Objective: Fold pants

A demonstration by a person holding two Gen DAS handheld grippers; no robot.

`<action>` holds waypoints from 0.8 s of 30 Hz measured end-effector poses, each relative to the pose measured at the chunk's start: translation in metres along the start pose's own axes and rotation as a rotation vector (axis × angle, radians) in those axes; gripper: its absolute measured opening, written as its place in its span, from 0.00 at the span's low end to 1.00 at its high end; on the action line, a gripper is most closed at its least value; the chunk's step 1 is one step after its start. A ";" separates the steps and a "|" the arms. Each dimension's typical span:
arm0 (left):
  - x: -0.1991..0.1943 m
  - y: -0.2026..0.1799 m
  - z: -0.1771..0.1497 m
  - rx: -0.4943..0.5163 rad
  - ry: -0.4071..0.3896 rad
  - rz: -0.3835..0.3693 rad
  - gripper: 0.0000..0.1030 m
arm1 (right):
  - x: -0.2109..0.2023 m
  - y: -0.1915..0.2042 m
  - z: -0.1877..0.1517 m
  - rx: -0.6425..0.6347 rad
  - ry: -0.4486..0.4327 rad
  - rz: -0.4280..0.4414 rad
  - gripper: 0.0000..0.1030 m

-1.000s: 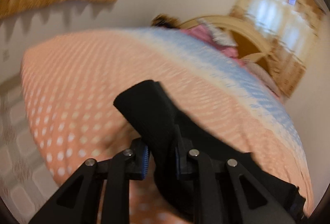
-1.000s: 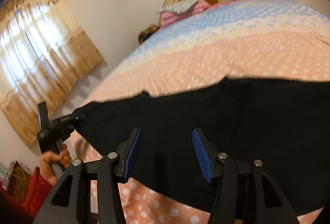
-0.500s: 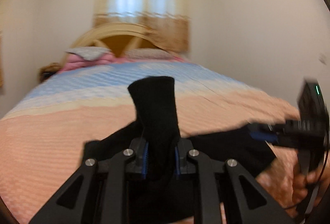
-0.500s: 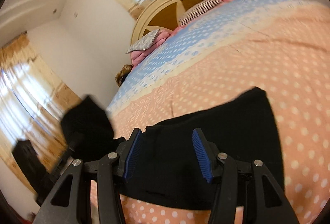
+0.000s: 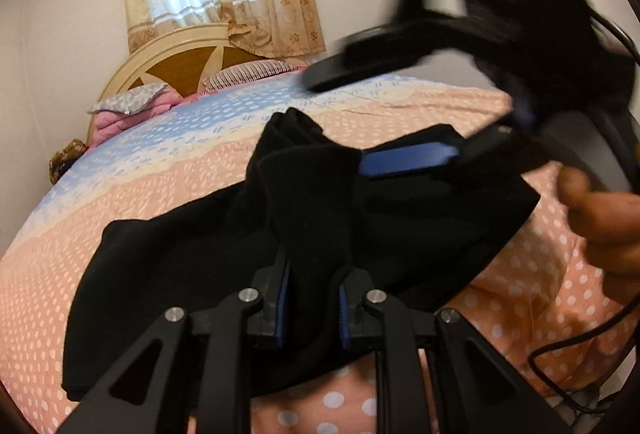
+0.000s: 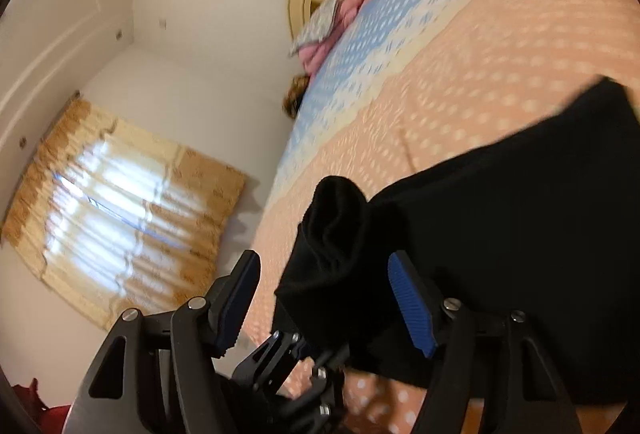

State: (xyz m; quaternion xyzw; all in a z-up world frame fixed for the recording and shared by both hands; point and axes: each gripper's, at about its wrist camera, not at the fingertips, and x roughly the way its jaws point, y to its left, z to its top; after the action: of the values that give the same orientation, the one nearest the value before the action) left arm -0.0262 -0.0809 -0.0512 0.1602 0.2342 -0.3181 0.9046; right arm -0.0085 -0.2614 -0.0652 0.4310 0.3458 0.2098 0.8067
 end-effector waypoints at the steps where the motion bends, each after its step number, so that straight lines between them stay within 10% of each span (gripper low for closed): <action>1: 0.002 -0.001 0.000 0.012 0.001 0.004 0.20 | 0.008 0.002 0.001 -0.011 0.017 -0.019 0.68; 6: 0.000 -0.012 -0.005 0.058 0.010 0.012 0.21 | 0.048 0.009 -0.002 -0.075 0.106 -0.108 0.65; 8: -0.002 -0.011 -0.006 0.058 0.016 0.012 0.24 | 0.050 0.016 -0.010 -0.143 0.077 -0.142 0.29; 12: -0.006 -0.011 -0.002 0.052 0.014 0.000 0.31 | 0.043 0.024 -0.012 -0.197 0.052 -0.175 0.16; 16: -0.023 -0.013 0.012 0.055 -0.040 -0.060 0.57 | 0.012 0.039 -0.006 -0.260 0.001 -0.134 0.15; 24: -0.050 -0.007 0.039 0.010 -0.109 -0.118 0.62 | -0.076 0.001 0.006 -0.208 -0.090 -0.207 0.15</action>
State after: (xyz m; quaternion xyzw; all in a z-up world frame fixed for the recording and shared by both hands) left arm -0.0530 -0.0779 0.0067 0.1333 0.1919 -0.3802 0.8949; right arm -0.0548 -0.3127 -0.0334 0.3160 0.3283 0.1407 0.8790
